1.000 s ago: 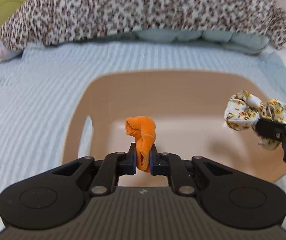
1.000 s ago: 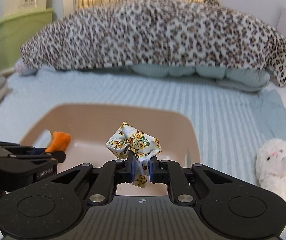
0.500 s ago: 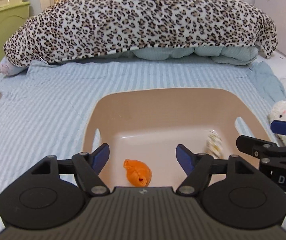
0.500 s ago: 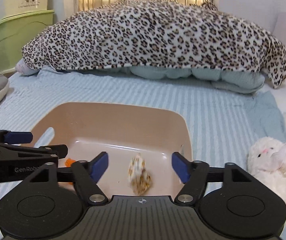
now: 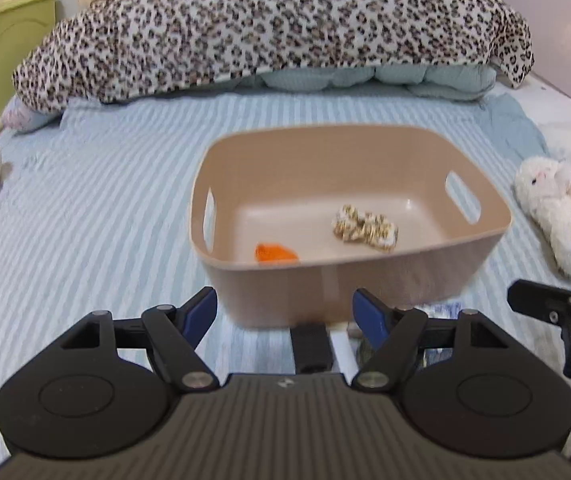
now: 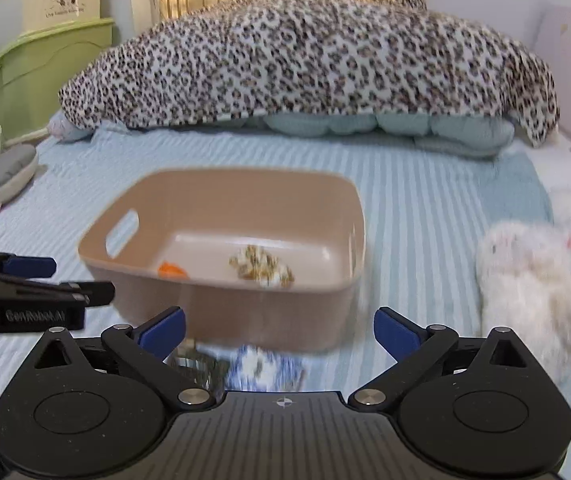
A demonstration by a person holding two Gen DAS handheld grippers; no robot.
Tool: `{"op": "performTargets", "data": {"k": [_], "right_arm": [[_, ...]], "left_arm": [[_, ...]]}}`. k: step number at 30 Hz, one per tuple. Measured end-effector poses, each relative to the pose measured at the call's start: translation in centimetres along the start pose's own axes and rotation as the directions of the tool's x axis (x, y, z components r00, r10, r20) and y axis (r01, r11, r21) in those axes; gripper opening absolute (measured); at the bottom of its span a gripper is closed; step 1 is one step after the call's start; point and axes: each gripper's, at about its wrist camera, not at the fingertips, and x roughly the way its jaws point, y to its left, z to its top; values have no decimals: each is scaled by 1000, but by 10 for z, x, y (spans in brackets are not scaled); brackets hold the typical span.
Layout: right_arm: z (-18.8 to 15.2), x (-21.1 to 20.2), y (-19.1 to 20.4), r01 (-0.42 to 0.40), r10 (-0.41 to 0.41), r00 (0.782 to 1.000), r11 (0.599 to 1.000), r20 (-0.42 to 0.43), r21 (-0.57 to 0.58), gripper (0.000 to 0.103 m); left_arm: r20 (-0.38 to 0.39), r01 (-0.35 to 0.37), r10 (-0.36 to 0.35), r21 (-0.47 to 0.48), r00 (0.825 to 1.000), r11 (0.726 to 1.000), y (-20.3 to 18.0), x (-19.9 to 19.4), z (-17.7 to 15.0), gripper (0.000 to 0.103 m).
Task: Organize objects
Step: 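Move the left tool to the black cube box while the right tool approaches the dark blue box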
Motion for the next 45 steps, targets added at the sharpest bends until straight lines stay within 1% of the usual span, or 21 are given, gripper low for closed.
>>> {"op": "performTargets", "data": {"k": [4,6,10,13,18,22,24,26,28,32,34,35,37,39,40,41,42,43,44,45], "right_arm": [[-19,8,-2,18,-18,999,1000,-48,-2,103],[-27,15,-4,14,-14,997,1000,-74,-1,103],[-41,35,-6,8,-6,987,1000,-159,8,103],[-46,46,-3,7,-10,982,1000,-186,-17,103],[-55,69,7,1,-14,972,998,-235,-55,103],[-60,86,13,-15,0,964,998,-267,-56,103],[-62,95,16,-15,-1,960,998,-280,-53,103],[-64,101,19,-31,20,954,999,-300,-33,103],[-64,105,21,-44,37,954,999,-299,-16,103],[-63,112,28,-25,22,958,1000,-285,-6,103],[-64,115,29,-23,25,959,1000,-281,11,99],[-64,116,30,-22,25,960,1000,-280,15,95],[-65,117,32,-13,15,959,1000,-281,10,92],[-66,115,32,-17,18,959,1000,-281,9,86],[-66,114,32,-17,18,959,1000,-281,7,84],[-67,111,32,-15,15,960,1000,-280,1,79],[-68,110,32,-14,12,960,1000,-280,-2,75],[-69,108,31,-14,13,960,1000,-280,-3,73],[-70,106,30,-16,15,960,1000,-281,1,68],[-70,105,28,-18,20,959,1000,-282,10,63]], "left_arm": [[-50,-21,22,22,999,1000,3,11,-16,76],[-82,-10,11,18,997,1000,7,20,-24,76],[-165,-16,20,29,986,999,13,44,-36,76],[-191,-11,18,37,982,999,15,56,-41,76],[-238,11,-6,22,971,1000,17,75,-45,76],[-244,29,-18,41,970,999,11,83,-44,76],[-246,56,-44,41,968,998,8,86,-43,76],[-239,72,-62,33,969,997,7,88,-43,76],[-226,68,-59,31,972,997,6,92,-43,76],[-190,55,-51,13,981,998,6,99,-42,76],[-178,51,-52,-9,983,999,6,102,-39,76],[-174,45,-48,-18,984,999,7,103,-39,76],[-171,38,-42,-26,984,999,7,105,-38,75],[-164,49,-54,-36,985,998,9,104,-36,74],[-162,54,-60,-37,985,998,7,104,-35,72],[-163,63,-67,-35,984,997,8,103,-35,70],[-166,69,-73,-29,983,997,9,105,-33,64],[-173,71,-74,-21,982,997,8,104,-33,55],[-179,78,-79,-12,981,997,7,104,-34,50],[-187,84,-83,-2,979,996,6,104,-35,41]]}}
